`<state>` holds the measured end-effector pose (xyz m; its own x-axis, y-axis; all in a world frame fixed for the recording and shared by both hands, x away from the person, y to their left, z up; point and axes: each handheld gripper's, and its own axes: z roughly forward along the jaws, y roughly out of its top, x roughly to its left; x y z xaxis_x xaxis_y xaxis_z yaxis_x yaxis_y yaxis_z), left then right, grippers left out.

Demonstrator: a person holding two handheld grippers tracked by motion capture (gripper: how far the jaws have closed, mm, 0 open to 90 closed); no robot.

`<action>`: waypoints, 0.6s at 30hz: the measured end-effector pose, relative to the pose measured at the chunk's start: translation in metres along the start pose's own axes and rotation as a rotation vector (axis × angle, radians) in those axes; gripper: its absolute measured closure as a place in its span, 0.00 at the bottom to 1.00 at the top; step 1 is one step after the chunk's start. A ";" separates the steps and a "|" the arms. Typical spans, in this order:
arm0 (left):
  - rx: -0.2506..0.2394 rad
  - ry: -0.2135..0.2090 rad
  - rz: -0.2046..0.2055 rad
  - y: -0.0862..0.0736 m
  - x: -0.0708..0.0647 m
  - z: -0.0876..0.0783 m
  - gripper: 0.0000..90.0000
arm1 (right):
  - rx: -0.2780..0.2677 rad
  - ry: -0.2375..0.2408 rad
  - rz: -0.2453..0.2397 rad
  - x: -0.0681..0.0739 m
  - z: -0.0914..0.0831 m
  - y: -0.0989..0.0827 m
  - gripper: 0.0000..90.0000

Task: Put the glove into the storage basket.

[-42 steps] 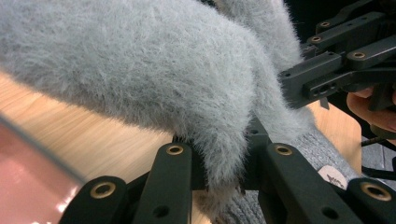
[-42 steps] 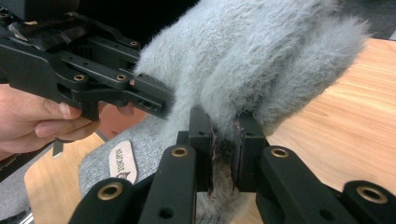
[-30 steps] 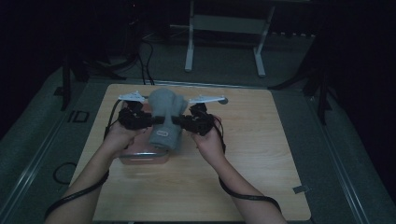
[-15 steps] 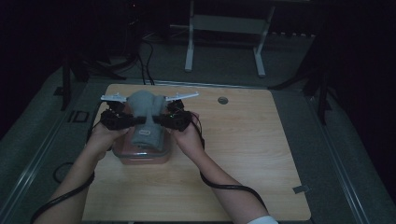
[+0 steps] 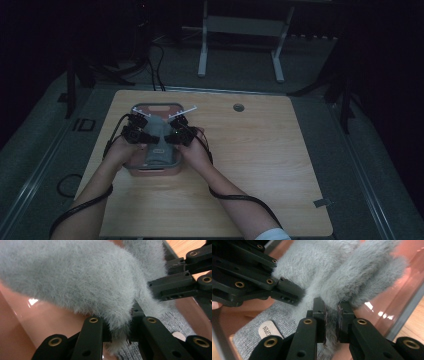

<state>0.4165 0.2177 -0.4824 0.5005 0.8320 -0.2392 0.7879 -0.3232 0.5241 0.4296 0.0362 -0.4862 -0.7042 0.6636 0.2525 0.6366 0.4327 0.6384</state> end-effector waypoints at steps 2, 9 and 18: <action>0.012 0.004 0.006 0.001 0.000 0.002 0.88 | 0.027 -0.009 0.013 -0.002 0.002 0.001 0.85; 0.082 -0.029 0.020 0.001 -0.003 0.025 0.83 | 0.024 -0.011 -0.077 -0.001 -0.013 0.000 0.60; 0.083 0.123 0.038 0.002 -0.007 0.023 0.35 | -0.118 0.076 -0.090 -0.006 -0.062 0.002 0.40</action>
<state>0.4233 0.2008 -0.4984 0.4870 0.8656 -0.1162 0.7986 -0.3875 0.4605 0.4155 -0.0049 -0.4412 -0.7815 0.5753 0.2416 0.5314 0.4109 0.7408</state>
